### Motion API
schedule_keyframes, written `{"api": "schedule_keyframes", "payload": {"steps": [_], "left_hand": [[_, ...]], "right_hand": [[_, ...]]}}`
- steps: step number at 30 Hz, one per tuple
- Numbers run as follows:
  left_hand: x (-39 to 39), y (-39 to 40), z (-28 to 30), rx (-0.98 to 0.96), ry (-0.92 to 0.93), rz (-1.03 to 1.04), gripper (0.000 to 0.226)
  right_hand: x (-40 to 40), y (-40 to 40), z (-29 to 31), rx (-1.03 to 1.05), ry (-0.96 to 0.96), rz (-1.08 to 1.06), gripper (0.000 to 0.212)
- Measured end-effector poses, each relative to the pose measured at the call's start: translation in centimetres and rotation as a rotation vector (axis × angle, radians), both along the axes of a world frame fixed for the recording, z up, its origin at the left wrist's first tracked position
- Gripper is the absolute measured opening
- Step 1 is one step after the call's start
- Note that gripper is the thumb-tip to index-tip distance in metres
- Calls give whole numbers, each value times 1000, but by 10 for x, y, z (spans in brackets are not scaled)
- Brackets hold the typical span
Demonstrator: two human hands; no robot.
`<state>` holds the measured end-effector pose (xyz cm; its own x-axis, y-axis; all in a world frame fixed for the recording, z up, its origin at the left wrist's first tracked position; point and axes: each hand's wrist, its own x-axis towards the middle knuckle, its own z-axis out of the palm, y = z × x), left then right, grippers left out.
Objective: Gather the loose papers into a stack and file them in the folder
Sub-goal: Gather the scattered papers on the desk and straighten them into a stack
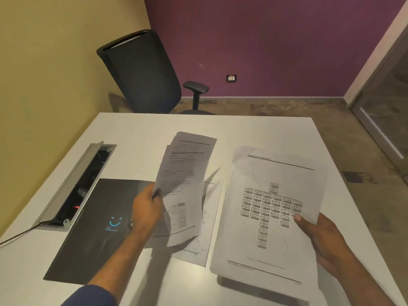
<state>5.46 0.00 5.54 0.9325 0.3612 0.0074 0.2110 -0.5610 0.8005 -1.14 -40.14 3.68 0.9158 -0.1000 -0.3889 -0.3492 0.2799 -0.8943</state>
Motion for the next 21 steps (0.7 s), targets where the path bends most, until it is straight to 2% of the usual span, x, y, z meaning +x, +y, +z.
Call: {"api": "schedule_keyframes", "payload": {"steps": [5,7,9,15,18,21], "left_hand": [[-15,-25,10,-226,38,-121,22],[-21,-36,13,-442,135,-175,21],[-26,-46,16,-575,243,-206,31],[-33,-62,20,-644,376,-361,28],[-36,-68,23,-598,439,-457,31],[-33,-66,23,-645,470,-448,29]], "right_hand": [[3,16,8,128,12,25,39],[6,28,11,170,7,-4,39],[10,38,13,190,10,-32,37],[14,50,18,200,28,-33,34],[11,50,18,212,39,26,37],[8,49,18,208,51,45,40]]}}
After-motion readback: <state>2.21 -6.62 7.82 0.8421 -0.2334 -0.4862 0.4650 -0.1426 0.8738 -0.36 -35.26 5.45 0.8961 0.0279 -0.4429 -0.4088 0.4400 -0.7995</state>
